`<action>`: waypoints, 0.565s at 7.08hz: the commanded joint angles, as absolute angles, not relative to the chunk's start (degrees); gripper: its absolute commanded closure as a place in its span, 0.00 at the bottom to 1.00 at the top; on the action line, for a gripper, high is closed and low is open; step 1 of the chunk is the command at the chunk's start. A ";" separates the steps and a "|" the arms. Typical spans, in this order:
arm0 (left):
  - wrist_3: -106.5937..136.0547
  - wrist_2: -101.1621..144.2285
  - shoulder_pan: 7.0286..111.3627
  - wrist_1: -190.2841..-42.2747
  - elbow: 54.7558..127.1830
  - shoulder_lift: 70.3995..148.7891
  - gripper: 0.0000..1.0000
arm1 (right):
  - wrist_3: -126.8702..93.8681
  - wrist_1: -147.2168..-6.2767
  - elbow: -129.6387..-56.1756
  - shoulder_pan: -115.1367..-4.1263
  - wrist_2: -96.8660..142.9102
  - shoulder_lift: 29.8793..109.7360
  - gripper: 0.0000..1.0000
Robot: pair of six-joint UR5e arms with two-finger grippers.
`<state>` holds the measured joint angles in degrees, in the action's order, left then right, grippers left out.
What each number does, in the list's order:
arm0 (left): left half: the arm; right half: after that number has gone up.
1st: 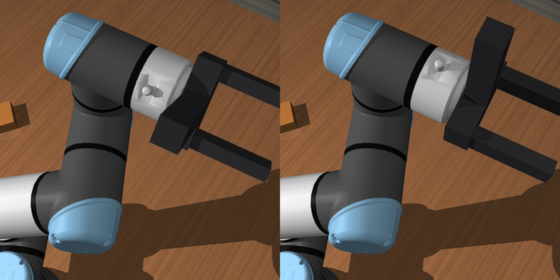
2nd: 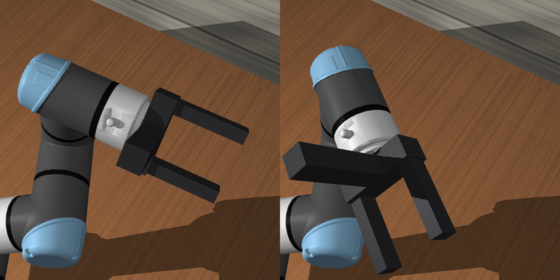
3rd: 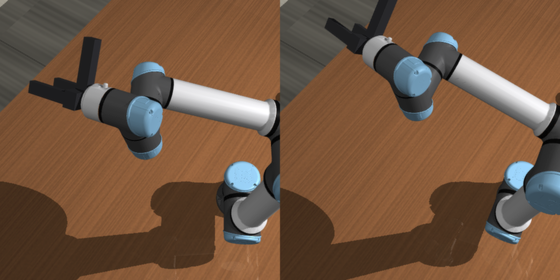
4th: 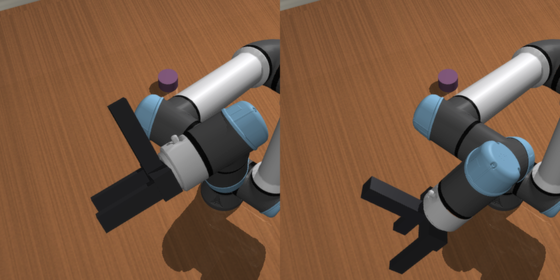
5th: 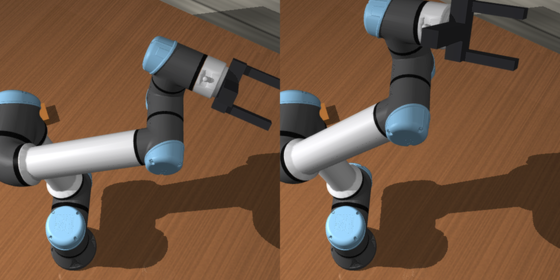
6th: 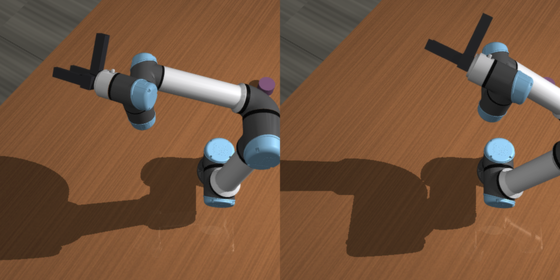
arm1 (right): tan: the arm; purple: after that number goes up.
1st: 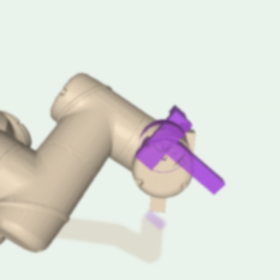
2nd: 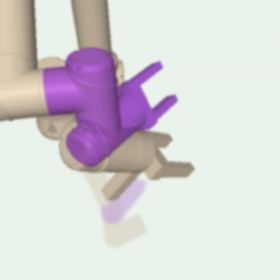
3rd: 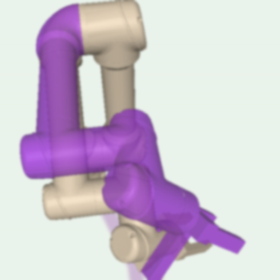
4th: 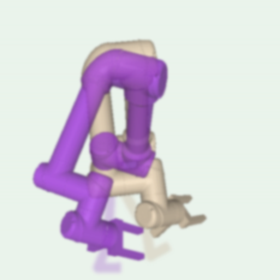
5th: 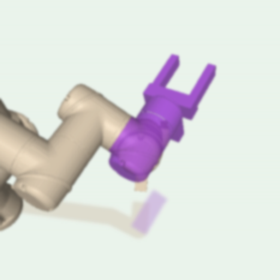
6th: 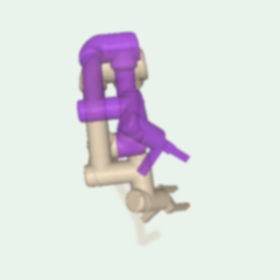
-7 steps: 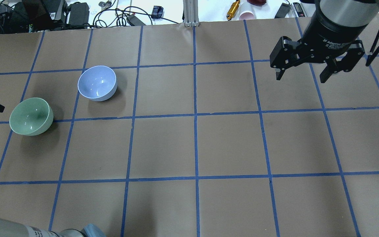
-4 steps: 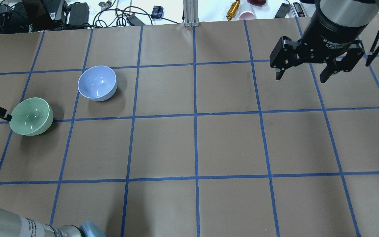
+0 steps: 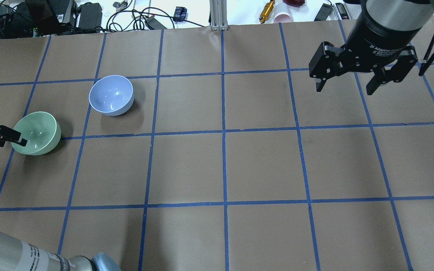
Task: Stack green bowl on blue bowl
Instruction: 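Close the left gripper on the rim of the pale green bowl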
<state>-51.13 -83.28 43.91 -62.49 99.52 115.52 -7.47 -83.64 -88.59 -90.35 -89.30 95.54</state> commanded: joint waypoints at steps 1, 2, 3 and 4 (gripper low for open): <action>-50.89 -83.32 44.12 -62.58 99.49 116.71 0.05 | -7.47 -83.58 -88.59 -90.35 -89.30 95.54 0.00; -50.11 -83.41 44.30 -62.58 99.32 117.24 0.05 | -7.47 -83.58 -88.59 -90.35 -89.30 95.54 0.00; -48.62 -83.06 44.56 -62.75 99.32 117.77 0.19 | -7.47 -83.58 -88.59 -90.35 -89.30 95.54 0.00; -48.60 -83.40 44.65 -62.58 99.14 117.77 0.47 | -7.47 -83.67 -88.59 -90.35 -89.30 95.54 0.00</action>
<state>-49.22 -83.24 44.46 -62.65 99.30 117.49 -7.47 -83.61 -88.59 -90.35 -89.30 95.54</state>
